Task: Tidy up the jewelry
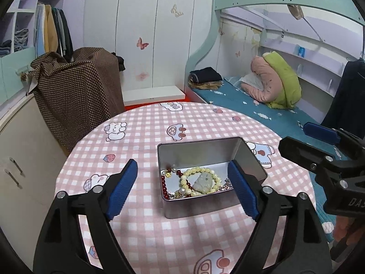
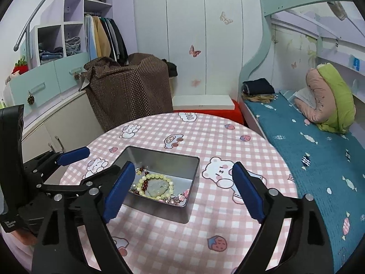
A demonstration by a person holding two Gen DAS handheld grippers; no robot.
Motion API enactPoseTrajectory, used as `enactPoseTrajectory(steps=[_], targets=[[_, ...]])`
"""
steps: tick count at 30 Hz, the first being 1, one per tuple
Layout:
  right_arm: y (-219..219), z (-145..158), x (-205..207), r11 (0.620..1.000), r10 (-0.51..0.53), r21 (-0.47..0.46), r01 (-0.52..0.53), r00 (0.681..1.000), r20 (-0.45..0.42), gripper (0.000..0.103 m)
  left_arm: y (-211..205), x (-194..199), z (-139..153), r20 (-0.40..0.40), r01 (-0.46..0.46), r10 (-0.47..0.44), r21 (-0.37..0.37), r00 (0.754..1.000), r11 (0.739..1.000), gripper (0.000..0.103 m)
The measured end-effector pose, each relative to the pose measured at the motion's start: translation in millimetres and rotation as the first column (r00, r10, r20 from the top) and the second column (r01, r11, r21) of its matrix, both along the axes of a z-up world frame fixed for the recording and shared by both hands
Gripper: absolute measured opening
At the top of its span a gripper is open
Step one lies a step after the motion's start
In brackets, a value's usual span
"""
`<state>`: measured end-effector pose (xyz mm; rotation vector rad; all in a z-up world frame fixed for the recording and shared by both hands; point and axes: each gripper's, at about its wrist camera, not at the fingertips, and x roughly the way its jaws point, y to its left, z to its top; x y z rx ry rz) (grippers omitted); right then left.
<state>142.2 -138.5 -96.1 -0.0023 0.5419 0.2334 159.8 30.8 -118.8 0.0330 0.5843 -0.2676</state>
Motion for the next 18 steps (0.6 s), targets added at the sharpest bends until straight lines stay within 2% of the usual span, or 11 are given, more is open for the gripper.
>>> enactPoseTrajectory(steps=[3,7,18], targets=[[-2.0,5.5,-9.4,1.000,-0.010,-0.003,0.010,1.000,0.018,0.090,0.7,-11.4,8.5,0.024,-0.009,0.009,-0.004,1.000,1.000,0.089],[-2.2,12.5,-23.0,1.000,-0.020,-0.006,0.020,0.999,0.046,0.094,0.6,-26.6,19.7,0.056,-0.013,0.013,0.000,0.998,1.000,0.091],[-3.2,37.1,-60.6,0.999,-0.037,-0.009,0.039,0.989,0.143,0.096,5.6,-70.0,53.2,0.157,-0.050,0.049,0.002,0.986,0.999,0.094]])
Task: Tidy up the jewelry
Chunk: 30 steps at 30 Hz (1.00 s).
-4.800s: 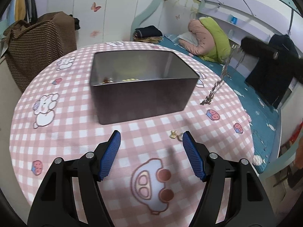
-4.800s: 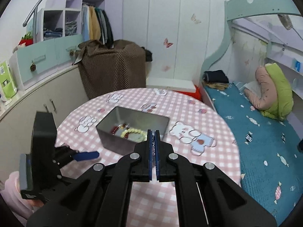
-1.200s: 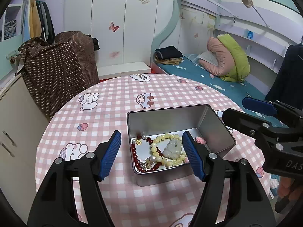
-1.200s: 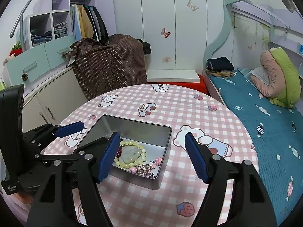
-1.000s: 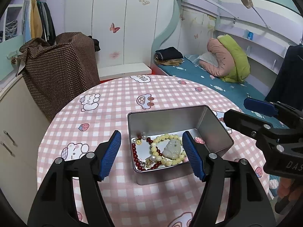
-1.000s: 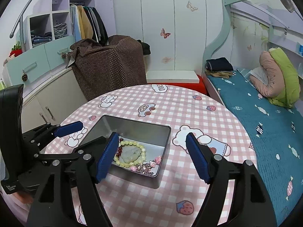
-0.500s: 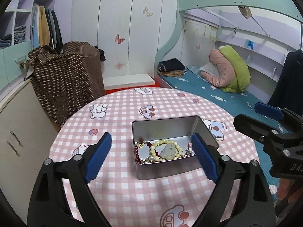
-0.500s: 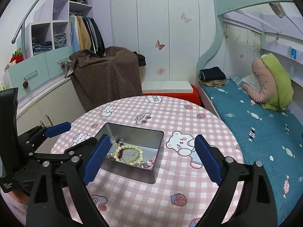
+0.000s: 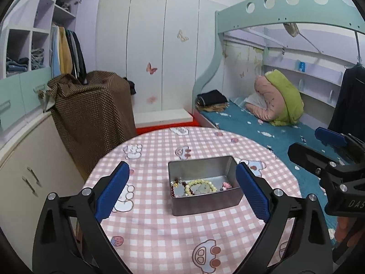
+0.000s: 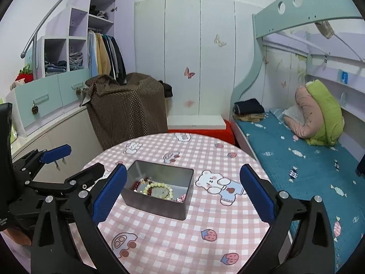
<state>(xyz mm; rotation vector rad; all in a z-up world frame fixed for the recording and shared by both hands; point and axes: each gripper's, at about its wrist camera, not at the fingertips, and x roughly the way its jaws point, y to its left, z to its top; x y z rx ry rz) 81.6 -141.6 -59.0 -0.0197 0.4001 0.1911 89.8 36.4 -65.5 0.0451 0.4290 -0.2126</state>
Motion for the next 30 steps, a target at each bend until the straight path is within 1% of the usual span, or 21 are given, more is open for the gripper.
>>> enactPoseTrajectory(steps=[5,10,14,20,24,30], targets=[[-0.9,9.3,-14.6,1.000,-0.001,0.003,0.000,0.999,0.042,0.096,2.1,-18.7,16.0,0.054,-0.004,0.005,-0.008,0.999,1.000,0.097],[0.3,17.0,-25.6,1.000,-0.001,-0.008,0.002,0.997,0.082,0.096,-0.5,-35.4,28.8,0.105,-0.029,0.029,0.002,0.994,1.000,0.097],[-1.1,21.8,-32.8,1.000,-0.001,-0.004,0.002,0.994,0.112,0.096,-0.5,-47.2,38.3,0.125,-0.036,0.038,-0.021,0.991,0.999,0.097],[-5.0,24.1,-43.5,1.000,-0.020,-0.003,0.021,0.987,0.159,0.096,-1.9,-59.3,49.4,0.163,-0.066,0.069,-0.023,0.984,0.998,0.097],[-9.0,26.8,-47.9,0.999,-0.024,0.026,0.020,0.984,0.174,0.096,-2.4,-64.9,53.0,0.170,-0.066,0.071,-0.033,0.983,0.997,0.097],[-10.3,28.0,-52.6,0.999,-0.025,0.034,0.019,0.982,0.186,0.096,-4.7,-74.3,56.0,0.194,-0.090,0.094,-0.029,0.977,0.996,0.097]])
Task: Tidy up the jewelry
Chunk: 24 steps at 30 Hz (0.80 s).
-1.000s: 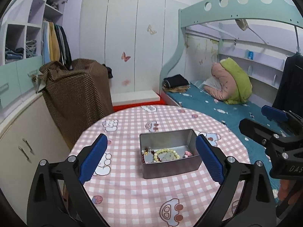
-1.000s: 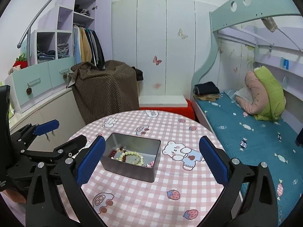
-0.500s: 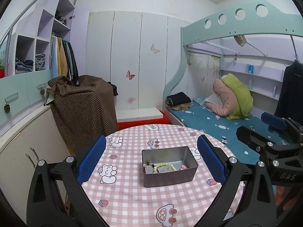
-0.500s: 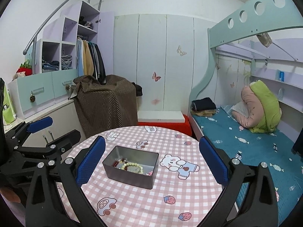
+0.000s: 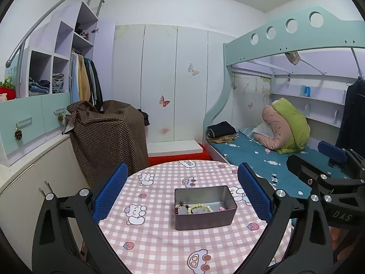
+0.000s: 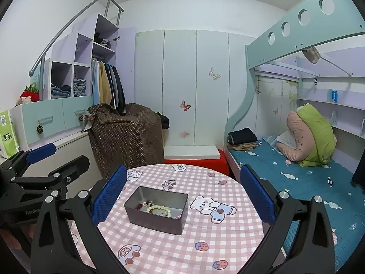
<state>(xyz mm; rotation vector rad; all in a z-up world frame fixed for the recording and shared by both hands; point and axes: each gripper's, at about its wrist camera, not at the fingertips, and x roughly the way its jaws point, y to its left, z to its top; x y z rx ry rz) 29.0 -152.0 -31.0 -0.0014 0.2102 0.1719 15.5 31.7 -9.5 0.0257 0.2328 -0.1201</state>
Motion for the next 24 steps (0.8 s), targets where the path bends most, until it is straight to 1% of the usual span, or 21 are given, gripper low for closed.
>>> enactPoseTrajectory(steps=[4,11,24], targets=[[-3.2,-0.4,-3.3,1.000,0.002,0.008,-0.002,1.000,0.005,0.096,0.0,-3.1,2.0,0.003,-0.004,0.004,-0.005,1.000,1.000,0.097],[-3.0,0.4,-5.8,1.000,0.001,0.006,-0.001,1.000,0.008,0.096,-1.3,-10.0,3.2,0.021,-0.016,0.016,0.010,1.000,1.000,0.097],[-1.9,3.6,-12.4,1.000,-0.009,-0.001,0.009,1.000,0.020,0.096,0.1,-13.2,2.5,0.018,-0.014,0.013,0.008,1.000,1.000,0.097]])
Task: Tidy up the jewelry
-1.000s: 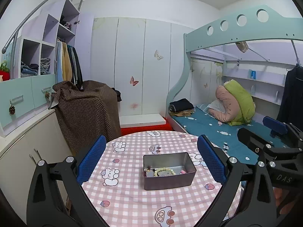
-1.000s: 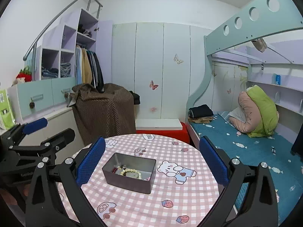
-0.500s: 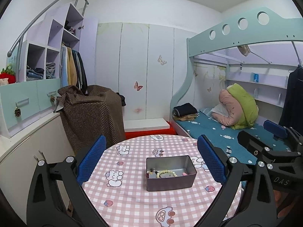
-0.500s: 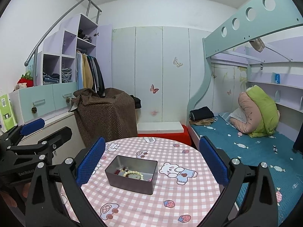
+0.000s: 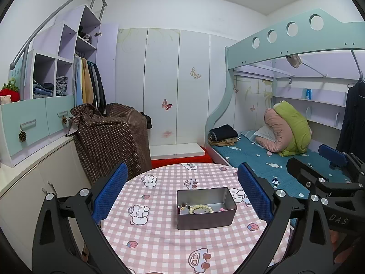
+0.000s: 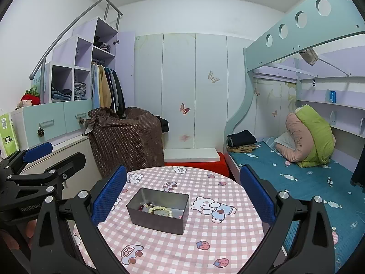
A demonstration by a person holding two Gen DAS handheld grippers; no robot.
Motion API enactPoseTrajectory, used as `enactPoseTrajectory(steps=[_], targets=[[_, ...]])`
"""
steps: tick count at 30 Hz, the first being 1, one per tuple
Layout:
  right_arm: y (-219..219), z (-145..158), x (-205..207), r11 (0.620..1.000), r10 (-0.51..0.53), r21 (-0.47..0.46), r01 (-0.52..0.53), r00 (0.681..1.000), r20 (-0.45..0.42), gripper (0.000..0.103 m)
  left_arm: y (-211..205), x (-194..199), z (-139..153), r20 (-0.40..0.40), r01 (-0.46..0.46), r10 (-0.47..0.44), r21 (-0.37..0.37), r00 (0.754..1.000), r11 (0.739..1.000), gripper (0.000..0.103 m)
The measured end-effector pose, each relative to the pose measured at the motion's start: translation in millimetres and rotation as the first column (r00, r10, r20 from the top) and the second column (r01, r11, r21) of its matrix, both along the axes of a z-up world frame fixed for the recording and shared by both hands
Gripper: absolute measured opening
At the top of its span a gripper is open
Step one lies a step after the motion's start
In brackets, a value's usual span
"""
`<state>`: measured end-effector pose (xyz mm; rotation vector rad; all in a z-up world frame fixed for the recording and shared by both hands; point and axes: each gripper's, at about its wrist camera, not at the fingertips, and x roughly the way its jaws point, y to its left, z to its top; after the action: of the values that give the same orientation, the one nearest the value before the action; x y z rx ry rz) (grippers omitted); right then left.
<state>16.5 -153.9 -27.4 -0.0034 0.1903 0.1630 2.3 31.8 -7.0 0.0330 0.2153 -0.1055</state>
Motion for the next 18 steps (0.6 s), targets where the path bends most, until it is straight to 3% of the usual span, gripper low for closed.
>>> enactPoseTrajectory(steps=[18], targets=[[-1.1,1.1,0.8,1.000,-0.011,0.008,0.011,1.000,-0.003,0.096,3.0,-1.8,1.0,-0.002,0.001,-0.001,-0.011,1.000,1.000,0.097]])
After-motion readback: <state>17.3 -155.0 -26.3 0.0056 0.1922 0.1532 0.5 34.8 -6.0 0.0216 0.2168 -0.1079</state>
